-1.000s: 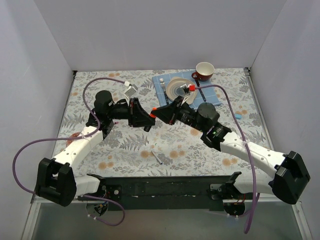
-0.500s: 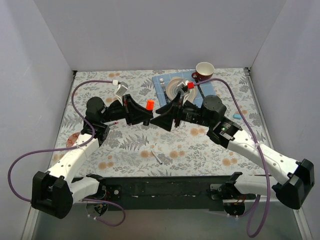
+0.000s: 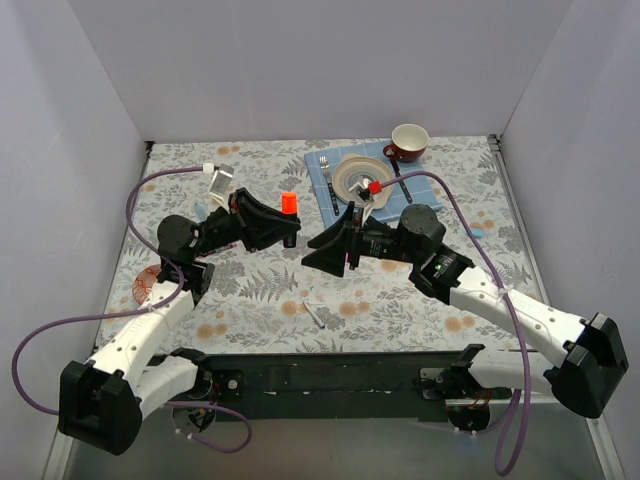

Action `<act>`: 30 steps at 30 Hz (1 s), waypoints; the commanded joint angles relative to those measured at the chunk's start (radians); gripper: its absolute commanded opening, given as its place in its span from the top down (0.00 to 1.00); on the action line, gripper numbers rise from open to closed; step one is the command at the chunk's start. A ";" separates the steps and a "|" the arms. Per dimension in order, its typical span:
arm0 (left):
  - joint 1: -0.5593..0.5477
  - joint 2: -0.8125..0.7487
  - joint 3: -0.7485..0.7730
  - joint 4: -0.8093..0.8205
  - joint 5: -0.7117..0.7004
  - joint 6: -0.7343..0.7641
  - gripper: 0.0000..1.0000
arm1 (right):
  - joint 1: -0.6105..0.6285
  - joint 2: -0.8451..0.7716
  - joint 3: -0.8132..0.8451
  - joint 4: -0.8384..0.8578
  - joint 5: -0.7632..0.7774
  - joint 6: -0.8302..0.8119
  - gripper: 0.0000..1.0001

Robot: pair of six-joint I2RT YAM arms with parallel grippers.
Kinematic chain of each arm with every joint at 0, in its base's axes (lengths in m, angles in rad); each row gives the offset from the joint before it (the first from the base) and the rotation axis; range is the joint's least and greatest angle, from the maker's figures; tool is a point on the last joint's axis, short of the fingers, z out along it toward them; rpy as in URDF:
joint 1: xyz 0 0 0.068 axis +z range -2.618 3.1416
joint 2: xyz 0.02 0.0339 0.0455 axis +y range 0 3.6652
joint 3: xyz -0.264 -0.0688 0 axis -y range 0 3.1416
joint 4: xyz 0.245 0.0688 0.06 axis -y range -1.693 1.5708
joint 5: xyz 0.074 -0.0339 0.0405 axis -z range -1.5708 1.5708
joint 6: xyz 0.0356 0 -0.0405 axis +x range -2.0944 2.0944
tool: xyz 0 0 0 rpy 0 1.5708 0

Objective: Insert the pens into the pen caps

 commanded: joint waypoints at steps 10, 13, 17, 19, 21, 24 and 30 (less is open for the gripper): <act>0.005 -0.035 -0.088 0.208 -0.118 -0.159 1.00 | 0.066 0.091 0.056 0.211 0.103 0.022 0.44; 0.005 -0.033 -0.080 0.205 -0.117 -0.157 1.00 | 0.074 0.123 0.072 0.217 0.106 0.033 0.47; 0.005 -0.041 -0.077 0.173 -0.112 -0.143 1.00 | 0.086 0.137 0.058 0.249 0.134 0.036 0.50; 0.005 -0.050 -0.080 0.164 -0.118 -0.137 1.00 | 0.087 0.152 0.057 0.283 0.135 0.053 0.53; 0.005 -0.053 -0.086 0.170 -0.121 -0.142 1.00 | 0.087 0.168 0.070 0.294 0.129 0.057 0.55; 0.005 -0.053 -0.092 0.181 -0.120 -0.151 1.00 | 0.086 0.178 0.084 0.300 0.129 0.054 0.61; 0.006 -0.042 -0.099 0.190 -0.120 -0.157 1.00 | 0.087 0.194 0.106 0.317 0.131 0.046 0.64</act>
